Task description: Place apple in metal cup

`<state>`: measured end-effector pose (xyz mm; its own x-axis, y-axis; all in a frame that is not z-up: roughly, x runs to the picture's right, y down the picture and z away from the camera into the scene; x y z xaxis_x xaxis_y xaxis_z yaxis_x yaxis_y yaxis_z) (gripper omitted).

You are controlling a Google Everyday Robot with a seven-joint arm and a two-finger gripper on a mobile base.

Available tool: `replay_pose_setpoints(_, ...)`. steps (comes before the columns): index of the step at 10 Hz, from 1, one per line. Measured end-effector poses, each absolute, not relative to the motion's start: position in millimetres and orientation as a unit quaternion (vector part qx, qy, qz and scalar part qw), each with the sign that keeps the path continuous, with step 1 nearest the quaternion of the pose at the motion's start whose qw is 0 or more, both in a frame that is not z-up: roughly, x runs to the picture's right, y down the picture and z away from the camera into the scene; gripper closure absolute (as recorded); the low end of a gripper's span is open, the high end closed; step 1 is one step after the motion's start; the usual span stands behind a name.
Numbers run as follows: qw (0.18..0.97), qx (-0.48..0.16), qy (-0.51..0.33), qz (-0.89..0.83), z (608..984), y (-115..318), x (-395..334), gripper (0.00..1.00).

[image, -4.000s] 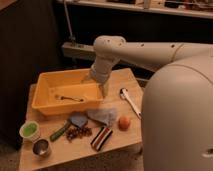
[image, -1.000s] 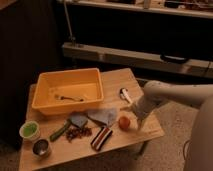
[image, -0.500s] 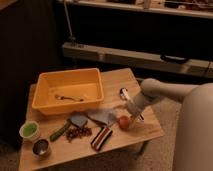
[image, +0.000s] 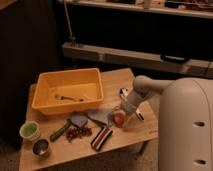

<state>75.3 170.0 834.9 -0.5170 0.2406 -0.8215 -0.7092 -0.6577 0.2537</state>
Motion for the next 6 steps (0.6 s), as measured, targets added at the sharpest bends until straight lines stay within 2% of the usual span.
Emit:
replay_pose_setpoints(2,0.291,-0.396,0.309,0.814,834,174,77,0.74)
replay_pose_setpoints(3,0.292,-0.395,0.314,0.812,833,175,77,0.80)
replay_pose_setpoints(6,0.300,-0.395,0.309,0.811,824,164,71,0.82)
